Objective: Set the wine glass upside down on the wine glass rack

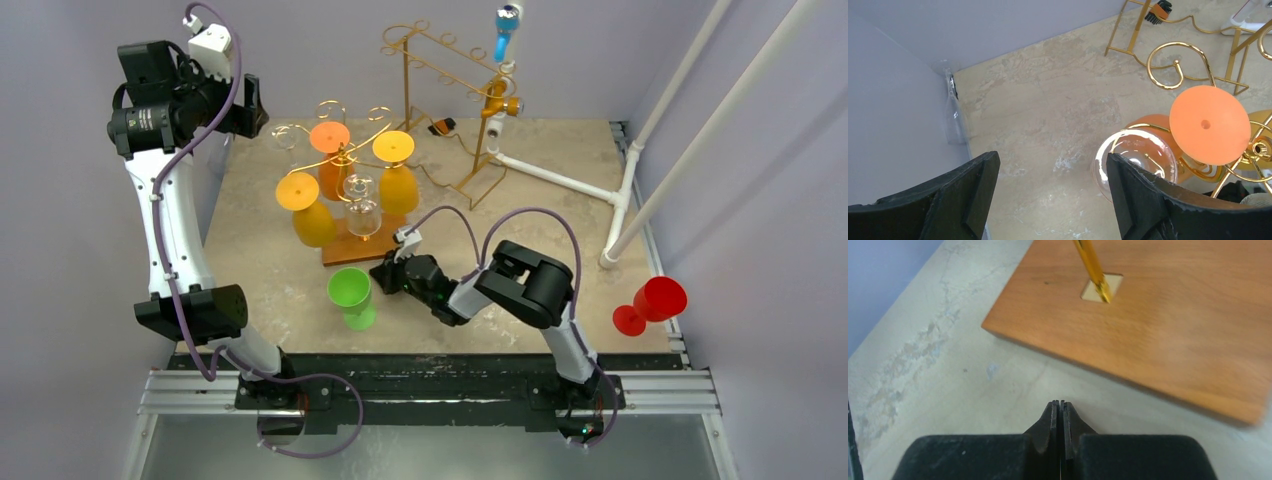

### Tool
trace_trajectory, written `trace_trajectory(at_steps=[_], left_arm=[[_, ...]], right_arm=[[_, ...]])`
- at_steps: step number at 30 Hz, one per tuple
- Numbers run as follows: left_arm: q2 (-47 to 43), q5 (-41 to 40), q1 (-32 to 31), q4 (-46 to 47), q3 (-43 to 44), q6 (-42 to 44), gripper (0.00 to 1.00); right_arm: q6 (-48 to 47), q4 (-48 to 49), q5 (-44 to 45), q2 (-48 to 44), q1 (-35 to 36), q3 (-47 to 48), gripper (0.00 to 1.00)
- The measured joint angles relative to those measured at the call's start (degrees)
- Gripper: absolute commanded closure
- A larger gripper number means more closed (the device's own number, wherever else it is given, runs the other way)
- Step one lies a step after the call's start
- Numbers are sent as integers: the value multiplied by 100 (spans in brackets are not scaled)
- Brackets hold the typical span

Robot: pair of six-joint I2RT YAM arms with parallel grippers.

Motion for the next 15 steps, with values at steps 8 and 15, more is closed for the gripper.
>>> trace_trajectory(at_steps=[8, 15], left_arm=[[-20, -26, -2, 76, -44, 0, 16], [-81, -186, -2, 70, -44, 28, 8]], right_arm=[[170, 262, -236, -946, -385, -1502, 100], [330, 175, -177, -1279, -992, -1862, 100]])
